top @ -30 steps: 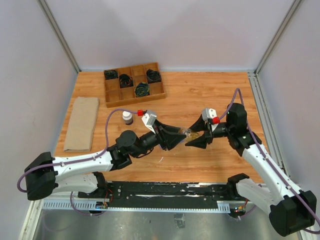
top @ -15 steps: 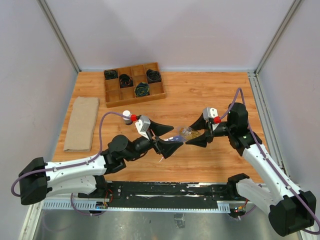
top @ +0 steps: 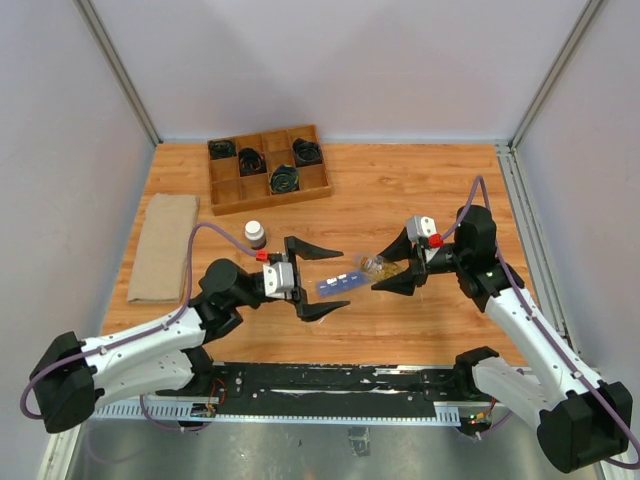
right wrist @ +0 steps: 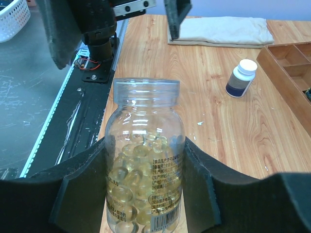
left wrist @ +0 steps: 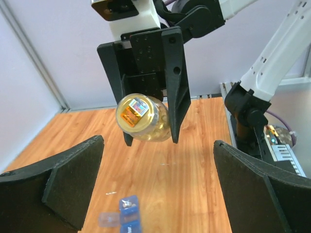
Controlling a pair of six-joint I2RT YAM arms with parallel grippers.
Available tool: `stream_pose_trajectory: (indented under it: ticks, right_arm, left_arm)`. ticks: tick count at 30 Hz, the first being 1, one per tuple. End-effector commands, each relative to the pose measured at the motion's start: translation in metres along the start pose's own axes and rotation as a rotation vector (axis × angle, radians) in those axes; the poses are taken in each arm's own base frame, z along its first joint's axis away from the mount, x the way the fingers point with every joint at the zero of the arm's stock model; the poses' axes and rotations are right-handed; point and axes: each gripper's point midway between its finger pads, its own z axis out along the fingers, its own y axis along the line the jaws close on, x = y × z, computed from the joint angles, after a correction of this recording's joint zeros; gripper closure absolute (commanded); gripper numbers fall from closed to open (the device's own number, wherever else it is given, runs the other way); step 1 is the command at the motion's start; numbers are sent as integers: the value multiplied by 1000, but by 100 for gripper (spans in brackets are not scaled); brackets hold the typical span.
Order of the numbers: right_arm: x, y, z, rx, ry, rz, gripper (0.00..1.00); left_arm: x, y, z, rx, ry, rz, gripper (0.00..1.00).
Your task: Sort the pills into containers
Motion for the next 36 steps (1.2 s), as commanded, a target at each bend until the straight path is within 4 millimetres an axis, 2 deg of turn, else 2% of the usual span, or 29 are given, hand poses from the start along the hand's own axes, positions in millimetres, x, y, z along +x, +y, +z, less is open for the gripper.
stream_pose_trajectory:
  ticks: [1, 4, 12, 27, 36]
  right_arm:
    - [-7, 1, -2, -16, -21, -52, 99]
    - [-7, 1, -2, -18, -22, -52, 99]
    - [-8, 2, -2, -19, -23, -55, 99]
    - [-8, 2, -2, -21, -23, -55, 100]
    - [-8, 2, -2, -21, -23, -55, 99]
  left_arm:
    - [-18, -3, 12, 178, -44, 74, 1]
    - [-16, 3, 22, 219, -31, 38, 1]
    - [-3, 9, 43, 275, -1, -29, 12]
    - [-3, 22, 51, 217, -12, -79, 28]
    - [-2, 24, 52, 201, -6, -109, 49]
